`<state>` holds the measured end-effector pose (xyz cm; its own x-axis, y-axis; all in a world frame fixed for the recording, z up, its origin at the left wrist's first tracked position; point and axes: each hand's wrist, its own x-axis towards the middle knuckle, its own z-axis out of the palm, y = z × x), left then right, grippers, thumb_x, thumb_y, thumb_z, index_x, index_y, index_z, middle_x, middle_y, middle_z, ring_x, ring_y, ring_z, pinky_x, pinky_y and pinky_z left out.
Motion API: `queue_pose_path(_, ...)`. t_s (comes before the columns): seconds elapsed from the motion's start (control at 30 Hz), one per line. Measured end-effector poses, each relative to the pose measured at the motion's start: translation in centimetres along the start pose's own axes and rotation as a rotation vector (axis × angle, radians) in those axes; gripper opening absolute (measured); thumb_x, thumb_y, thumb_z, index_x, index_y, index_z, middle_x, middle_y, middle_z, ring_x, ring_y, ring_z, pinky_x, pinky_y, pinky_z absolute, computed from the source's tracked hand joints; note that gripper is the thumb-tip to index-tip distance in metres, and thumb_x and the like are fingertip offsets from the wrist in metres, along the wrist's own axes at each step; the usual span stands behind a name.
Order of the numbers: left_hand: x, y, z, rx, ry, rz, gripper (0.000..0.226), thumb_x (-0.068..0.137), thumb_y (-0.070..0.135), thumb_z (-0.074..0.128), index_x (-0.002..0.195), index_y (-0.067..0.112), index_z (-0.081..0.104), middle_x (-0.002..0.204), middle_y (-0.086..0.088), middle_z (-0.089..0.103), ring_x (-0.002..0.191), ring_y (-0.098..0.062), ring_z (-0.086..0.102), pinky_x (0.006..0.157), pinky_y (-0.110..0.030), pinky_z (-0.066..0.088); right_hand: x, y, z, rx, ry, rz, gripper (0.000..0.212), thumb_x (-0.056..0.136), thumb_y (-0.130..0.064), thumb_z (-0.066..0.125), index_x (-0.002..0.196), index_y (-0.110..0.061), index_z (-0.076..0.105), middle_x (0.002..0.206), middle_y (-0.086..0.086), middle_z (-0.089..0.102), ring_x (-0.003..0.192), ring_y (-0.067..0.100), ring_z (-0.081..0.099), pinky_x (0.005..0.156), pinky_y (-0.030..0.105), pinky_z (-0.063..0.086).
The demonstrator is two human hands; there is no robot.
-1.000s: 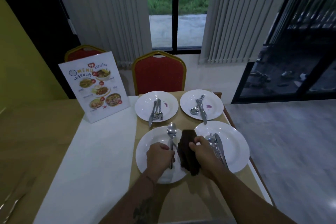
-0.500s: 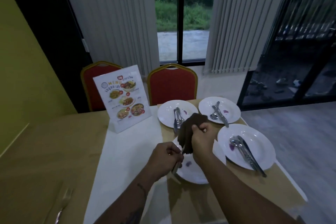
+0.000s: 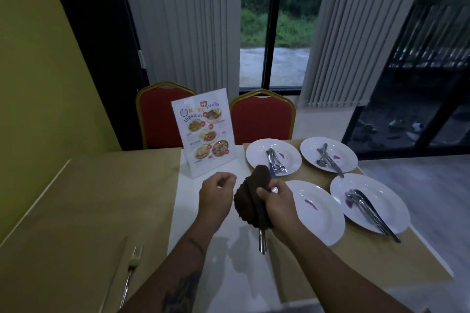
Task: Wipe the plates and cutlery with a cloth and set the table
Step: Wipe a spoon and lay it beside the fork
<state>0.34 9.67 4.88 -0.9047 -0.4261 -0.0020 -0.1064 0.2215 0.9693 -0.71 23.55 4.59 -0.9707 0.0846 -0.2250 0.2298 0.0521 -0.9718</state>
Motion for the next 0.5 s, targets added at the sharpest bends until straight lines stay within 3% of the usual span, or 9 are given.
queue_pose_path(0.13,1.0,1.2,-0.1,0.1,-0.157,0.003,0.018,0.089,0.012,0.059,0.085,0.017,0.076,0.088,0.003,0.072,0.09,-0.016,0.065,0.083,-0.032,0.053,-1.2,0.0,1.1,-0.08,-0.083,-0.052,0.008,0.094,-0.007,0.06,0.1,-0.007,0.055,0.094,0.013,0.069,0.082,0.024,0.069,0.057,0.028,0.053)
queue_pose_path(0.27,1.5,0.7,-1.2,0.136,-0.218,0.007,0.025,0.089,0.013,0.059,0.072,0.024,0.074,0.083,0.002,0.072,0.085,-0.017,0.065,0.074,-0.031,0.052,-1.4,-0.2,1.1,-0.152,-0.12,-0.09,0.01,0.094,-0.008,0.059,0.101,-0.005,0.053,0.088,0.009,0.065,0.079,0.021,0.064,0.061,0.027,0.047)
queue_pose_path(0.37,1.4,0.4,-1.8,0.208,-0.257,0.045,0.025,0.088,0.012,0.057,0.072,0.018,0.075,0.08,0.0,0.072,0.081,-0.018,0.065,0.07,-0.028,0.051,-1.9,0.0,1.1,-0.195,-0.129,-0.099,0.011,0.092,-0.008,0.06,0.1,-0.006,0.052,0.086,0.01,0.065,0.076,0.02,0.063,0.064,0.03,0.049)
queue_pose_path(0.5,1.0,-0.1,-2.4,0.241,-0.285,0.05,0.024,0.087,0.012,0.055,0.073,0.008,0.074,0.08,-0.005,0.073,0.082,-0.022,0.065,0.072,-0.035,0.053,-2.4,0.1,1.3,-0.211,-0.145,-0.1,0.009,0.093,-0.007,0.059,0.096,-0.008,0.051,0.081,0.005,0.064,0.073,0.018,0.062,0.06,0.025,0.05)
